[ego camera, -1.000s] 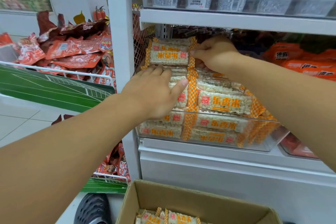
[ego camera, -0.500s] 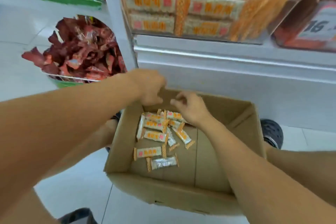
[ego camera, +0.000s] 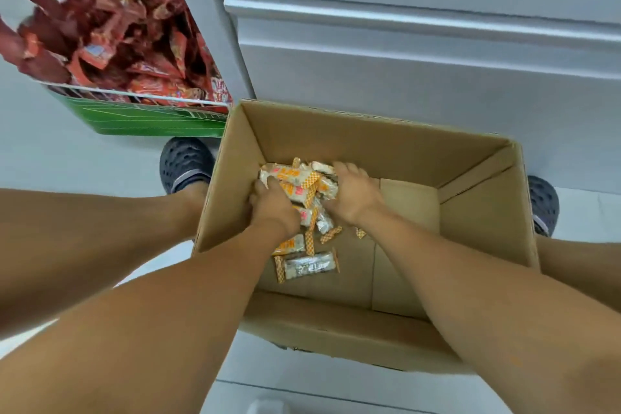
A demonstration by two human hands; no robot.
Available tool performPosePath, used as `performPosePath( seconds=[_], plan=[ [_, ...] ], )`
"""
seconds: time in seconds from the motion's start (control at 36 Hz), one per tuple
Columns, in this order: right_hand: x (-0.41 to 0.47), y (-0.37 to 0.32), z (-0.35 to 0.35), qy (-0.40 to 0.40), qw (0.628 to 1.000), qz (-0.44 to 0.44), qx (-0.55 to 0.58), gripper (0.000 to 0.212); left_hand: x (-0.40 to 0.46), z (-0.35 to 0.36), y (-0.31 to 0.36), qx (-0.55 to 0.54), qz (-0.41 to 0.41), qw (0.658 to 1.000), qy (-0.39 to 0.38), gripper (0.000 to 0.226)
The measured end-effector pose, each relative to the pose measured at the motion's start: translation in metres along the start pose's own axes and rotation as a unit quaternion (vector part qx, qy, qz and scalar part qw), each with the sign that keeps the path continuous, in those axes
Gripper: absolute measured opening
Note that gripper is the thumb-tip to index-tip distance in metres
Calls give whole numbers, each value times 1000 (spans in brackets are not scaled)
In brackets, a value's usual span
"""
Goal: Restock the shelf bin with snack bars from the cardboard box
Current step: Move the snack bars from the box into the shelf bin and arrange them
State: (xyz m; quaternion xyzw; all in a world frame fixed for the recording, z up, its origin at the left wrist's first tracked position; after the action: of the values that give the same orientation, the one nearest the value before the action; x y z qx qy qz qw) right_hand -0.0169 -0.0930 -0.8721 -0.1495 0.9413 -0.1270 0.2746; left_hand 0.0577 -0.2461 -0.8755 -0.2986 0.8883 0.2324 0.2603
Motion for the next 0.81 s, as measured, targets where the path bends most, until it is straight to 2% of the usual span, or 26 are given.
performPosePath(
  seconds=[0.06, 0.14, 0.25, 0.39, 0.47, 0.56, 0.64, 0.72, 0.81],
  plan=[
    [5, 4, 15, -16, 999, 36, 5, 76, 2, 4, 1, -74, -37, 996, 32, 85],
    [7, 11, 27, -15, 997, 69, 25, 66, 6, 18, -6, -164, -126, 978, 19, 86],
    [11, 23, 24, -23, 993, 91, 64, 22, 6, 25, -11, -168, -176, 970, 6, 81],
    [8, 35, 27, -81, 981, 121, 127, 41, 5, 22, -14, -133, -175, 975, 21, 90],
    [-1, 36, 31, -75, 965, 146, 206, 50, -1, 27, -11, -115, -147, 982, 28, 81],
    [-8, 33, 41, -48, 942, 174, 283, 48, -5, 33, -5, -109, -111, 988, 21, 71],
    [-12, 32, 46, -21, 931, 199, 307, 39, -5, 34, -8, -156, -122, 980, 13, 67],
    [-18, 36, 47, -28, 909, 224, 352, 49, -3, 24, -14, -180, -125, 975, 43, 66],
    [-27, 45, 42, -73, 875, 244, 411, 34, 0, 18, -14, -250, -124, 960, 31, 51]
  ],
)
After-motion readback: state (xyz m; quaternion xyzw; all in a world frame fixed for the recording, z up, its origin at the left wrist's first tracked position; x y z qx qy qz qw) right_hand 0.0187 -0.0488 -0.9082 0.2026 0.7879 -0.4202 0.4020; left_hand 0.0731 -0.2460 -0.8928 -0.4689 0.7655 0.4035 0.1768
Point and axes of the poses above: each hand's wrist, its own x-axis towards the middle knuckle, its own z-axis out of the palm, y = z × x, the point moved 8 cm from there along x, towards the middle knuckle, and after that the axes turned 3 degrees about -y, right-handed, at the moved point
